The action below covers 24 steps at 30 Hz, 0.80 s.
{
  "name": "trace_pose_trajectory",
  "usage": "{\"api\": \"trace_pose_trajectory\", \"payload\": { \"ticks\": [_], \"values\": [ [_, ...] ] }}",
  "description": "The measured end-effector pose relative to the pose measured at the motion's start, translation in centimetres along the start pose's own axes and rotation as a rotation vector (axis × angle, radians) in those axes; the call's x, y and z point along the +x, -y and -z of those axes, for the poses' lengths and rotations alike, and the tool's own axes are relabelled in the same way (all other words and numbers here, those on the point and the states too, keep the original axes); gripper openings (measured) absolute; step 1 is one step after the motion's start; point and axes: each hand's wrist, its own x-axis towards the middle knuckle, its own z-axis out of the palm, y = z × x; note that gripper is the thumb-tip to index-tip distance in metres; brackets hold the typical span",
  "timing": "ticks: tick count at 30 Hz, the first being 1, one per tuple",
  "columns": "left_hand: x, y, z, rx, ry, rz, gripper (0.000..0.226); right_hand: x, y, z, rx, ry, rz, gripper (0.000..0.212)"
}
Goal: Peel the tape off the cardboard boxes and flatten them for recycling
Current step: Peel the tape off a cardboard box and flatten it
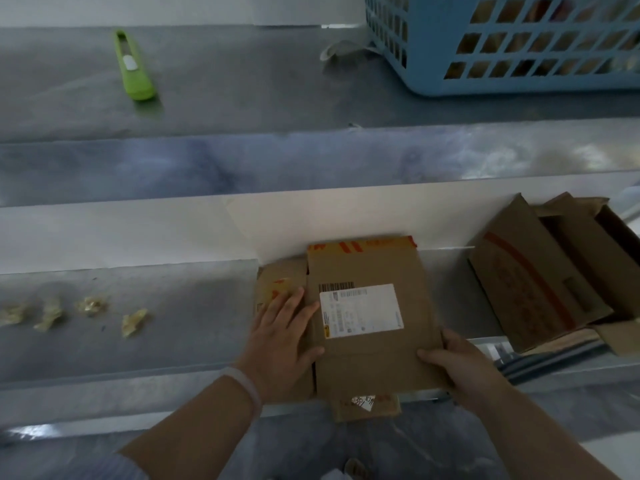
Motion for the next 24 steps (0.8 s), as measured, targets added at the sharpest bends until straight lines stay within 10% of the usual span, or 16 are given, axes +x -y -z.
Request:
{"api": "trace_pose_trajectory", "payload": {
  "ticks": [10, 24],
  "values": [
    [1.5, -0.1, -3.6, 0.065, 0.094, 0.111, 0.084, 3.0, -0.3, -1.6, -1.25, -0.216, 0.441, 0.082],
    [1.6, 0.2, -4.3, 0.054, 0.082, 0.21, 0.088, 6.8, -1.7, -3.2, -1.512, -0.197, 0.466, 0.084]
  ]
}}
